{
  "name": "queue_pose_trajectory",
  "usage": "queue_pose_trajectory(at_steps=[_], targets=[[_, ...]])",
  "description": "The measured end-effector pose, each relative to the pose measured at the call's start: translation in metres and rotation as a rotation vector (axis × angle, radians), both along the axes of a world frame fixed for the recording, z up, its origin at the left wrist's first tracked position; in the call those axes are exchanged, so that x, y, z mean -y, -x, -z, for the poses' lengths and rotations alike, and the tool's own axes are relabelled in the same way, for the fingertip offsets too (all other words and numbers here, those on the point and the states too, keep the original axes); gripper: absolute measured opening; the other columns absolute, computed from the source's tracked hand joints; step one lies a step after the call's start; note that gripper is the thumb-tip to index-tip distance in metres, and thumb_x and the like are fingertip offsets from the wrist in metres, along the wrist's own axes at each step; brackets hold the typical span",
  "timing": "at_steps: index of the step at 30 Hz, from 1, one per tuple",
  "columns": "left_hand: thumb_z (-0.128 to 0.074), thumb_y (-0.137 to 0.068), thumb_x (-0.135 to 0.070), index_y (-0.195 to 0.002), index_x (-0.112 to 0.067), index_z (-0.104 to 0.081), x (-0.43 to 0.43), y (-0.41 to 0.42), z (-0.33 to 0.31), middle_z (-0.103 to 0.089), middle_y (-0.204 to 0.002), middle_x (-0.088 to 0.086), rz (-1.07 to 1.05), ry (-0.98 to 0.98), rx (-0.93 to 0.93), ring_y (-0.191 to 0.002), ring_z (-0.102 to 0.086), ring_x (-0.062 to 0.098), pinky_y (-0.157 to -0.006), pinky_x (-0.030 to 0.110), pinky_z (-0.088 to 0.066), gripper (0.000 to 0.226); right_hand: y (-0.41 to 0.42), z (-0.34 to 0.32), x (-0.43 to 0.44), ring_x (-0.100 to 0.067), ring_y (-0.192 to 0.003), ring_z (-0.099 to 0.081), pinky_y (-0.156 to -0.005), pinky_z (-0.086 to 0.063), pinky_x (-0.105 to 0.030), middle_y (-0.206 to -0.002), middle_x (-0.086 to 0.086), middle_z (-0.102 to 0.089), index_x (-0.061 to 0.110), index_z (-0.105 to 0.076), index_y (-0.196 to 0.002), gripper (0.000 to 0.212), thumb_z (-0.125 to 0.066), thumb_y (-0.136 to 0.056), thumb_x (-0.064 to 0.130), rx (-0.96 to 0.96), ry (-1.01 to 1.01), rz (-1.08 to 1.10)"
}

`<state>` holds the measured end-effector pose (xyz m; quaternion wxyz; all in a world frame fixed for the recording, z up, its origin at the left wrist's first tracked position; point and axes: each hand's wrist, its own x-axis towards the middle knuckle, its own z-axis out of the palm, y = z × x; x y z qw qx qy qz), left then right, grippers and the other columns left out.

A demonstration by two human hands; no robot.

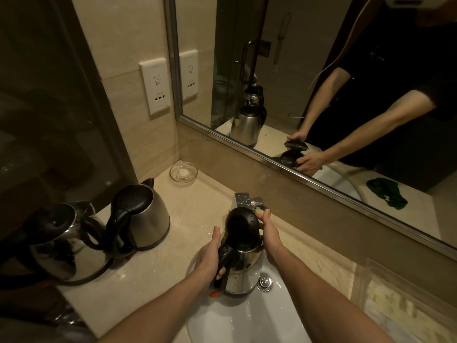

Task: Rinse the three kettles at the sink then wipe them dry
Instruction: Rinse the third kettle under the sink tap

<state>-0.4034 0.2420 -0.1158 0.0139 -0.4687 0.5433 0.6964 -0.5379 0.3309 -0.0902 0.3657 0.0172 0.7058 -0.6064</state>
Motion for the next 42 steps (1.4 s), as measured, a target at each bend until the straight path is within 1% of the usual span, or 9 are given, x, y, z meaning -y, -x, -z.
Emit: queue_pose_trajectory(at_steps=[3,7,11,16,21,29,33,37,42], targets=[[-0.027,-0.093,-0.076,-0.094,-0.005,-0.061,-0.0007,0.0,-0.0003,-0.051,-0.045,0.001,-0.001,-0.006,-0.006,-0.033,-0.044,0.013,-0.037,0.022,-0.035,0.078,0.0002,-0.0009,0.0004,-0.034,-0.134,-0.038,-0.098,-0.034,-0.046,-0.143,-0.014,-0.045,0.025,-0.051,-0.137,0.062,-0.015,-0.1,0.057,0.001,-0.001,-0.001],[-0.026,-0.093,-0.076,-0.106,0.003,-0.064,0.0005,-0.0008,0.0014,-0.051,-0.046,0.002,-0.008,-0.006,-0.012,-0.033,-0.044,0.014,-0.038,0.022,-0.035,0.089,0.0002,-0.0005,-0.0003,-0.032,-0.133,-0.04,-0.093,-0.034,-0.041,-0.135,-0.01,-0.05,0.023,-0.051,-0.138,0.061,-0.015,-0.101,0.056,-0.002,0.007,0.002],[-0.026,-0.092,-0.078,-0.094,-0.004,-0.063,0.001,-0.0011,0.0025,-0.051,-0.047,0.003,-0.004,0.003,-0.017,-0.034,-0.044,0.014,-0.038,0.023,-0.036,0.082,0.0,0.0013,-0.0001,-0.032,-0.135,-0.038,-0.1,-0.033,-0.043,-0.143,-0.013,-0.046,0.023,-0.05,-0.139,0.062,-0.016,-0.1,0.057,-0.011,-0.003,-0.004],[-0.026,-0.092,-0.077,-0.082,-0.008,-0.059,0.0009,-0.002,-0.0001,-0.05,-0.046,0.003,0.009,0.009,-0.018,-0.035,-0.043,0.015,-0.04,0.023,-0.035,0.077,-0.0006,0.0003,0.0002,-0.032,-0.133,-0.039,-0.091,-0.033,-0.039,-0.142,-0.013,-0.046,0.023,-0.05,-0.139,0.062,-0.015,-0.1,0.057,-0.008,0.001,-0.008],[-0.026,-0.092,-0.077,-0.088,-0.007,-0.059,0.0008,-0.0018,-0.0006,-0.051,-0.046,0.002,0.006,0.012,-0.014,-0.034,-0.044,0.014,-0.039,0.023,-0.036,0.077,-0.0012,-0.0004,0.0011,-0.033,-0.134,-0.038,-0.101,-0.033,-0.045,-0.144,-0.014,-0.044,0.024,-0.05,-0.138,0.062,-0.015,-0.1,0.057,-0.008,0.008,-0.01],[-0.028,-0.092,-0.077,-0.091,-0.007,-0.06,-0.0003,-0.0017,-0.0017,-0.051,-0.046,0.002,-0.002,0.0,-0.017,-0.033,-0.044,0.014,-0.037,0.022,-0.035,0.078,-0.0009,-0.0026,0.001,-0.031,-0.128,-0.042,-0.091,-0.034,-0.04,-0.139,-0.013,-0.048,0.022,-0.049,-0.139,0.061,-0.015,-0.101,0.056,-0.011,0.015,-0.006],[-0.028,-0.092,-0.077,-0.093,-0.006,-0.061,-0.001,-0.0016,-0.0018,-0.051,-0.046,0.002,-0.001,-0.003,-0.02,-0.033,-0.044,0.014,-0.037,0.022,-0.035,0.078,-0.0007,-0.0026,-0.0009,-0.033,-0.134,-0.039,-0.097,-0.033,-0.043,-0.141,-0.013,-0.046,0.023,-0.048,-0.14,0.061,-0.015,-0.101,0.056,0.001,0.021,-0.012],[-0.027,-0.092,-0.078,-0.092,-0.007,-0.06,-0.002,-0.0012,-0.0014,-0.05,-0.045,0.002,0.001,-0.013,-0.011,-0.032,-0.042,0.014,-0.037,0.022,-0.034,0.078,0.0001,-0.001,-0.0017,-0.022,-0.117,-0.046,-0.094,-0.033,-0.039,-0.14,-0.012,-0.049,0.02,-0.049,-0.139,0.062,-0.016,-0.101,0.055,-0.013,0.026,-0.008],[-0.027,-0.092,-0.077,-0.096,-0.005,-0.061,-0.002,-0.0014,-0.0008,-0.048,-0.044,0.002,0.003,-0.013,-0.023,-0.031,-0.041,0.014,-0.037,0.022,-0.033,0.08,0.0006,0.0004,-0.0025,-0.024,-0.124,-0.045,-0.096,-0.033,-0.04,-0.138,-0.011,-0.05,0.02,-0.049,-0.139,0.062,-0.016,-0.101,0.055,-0.009,0.019,-0.018]])
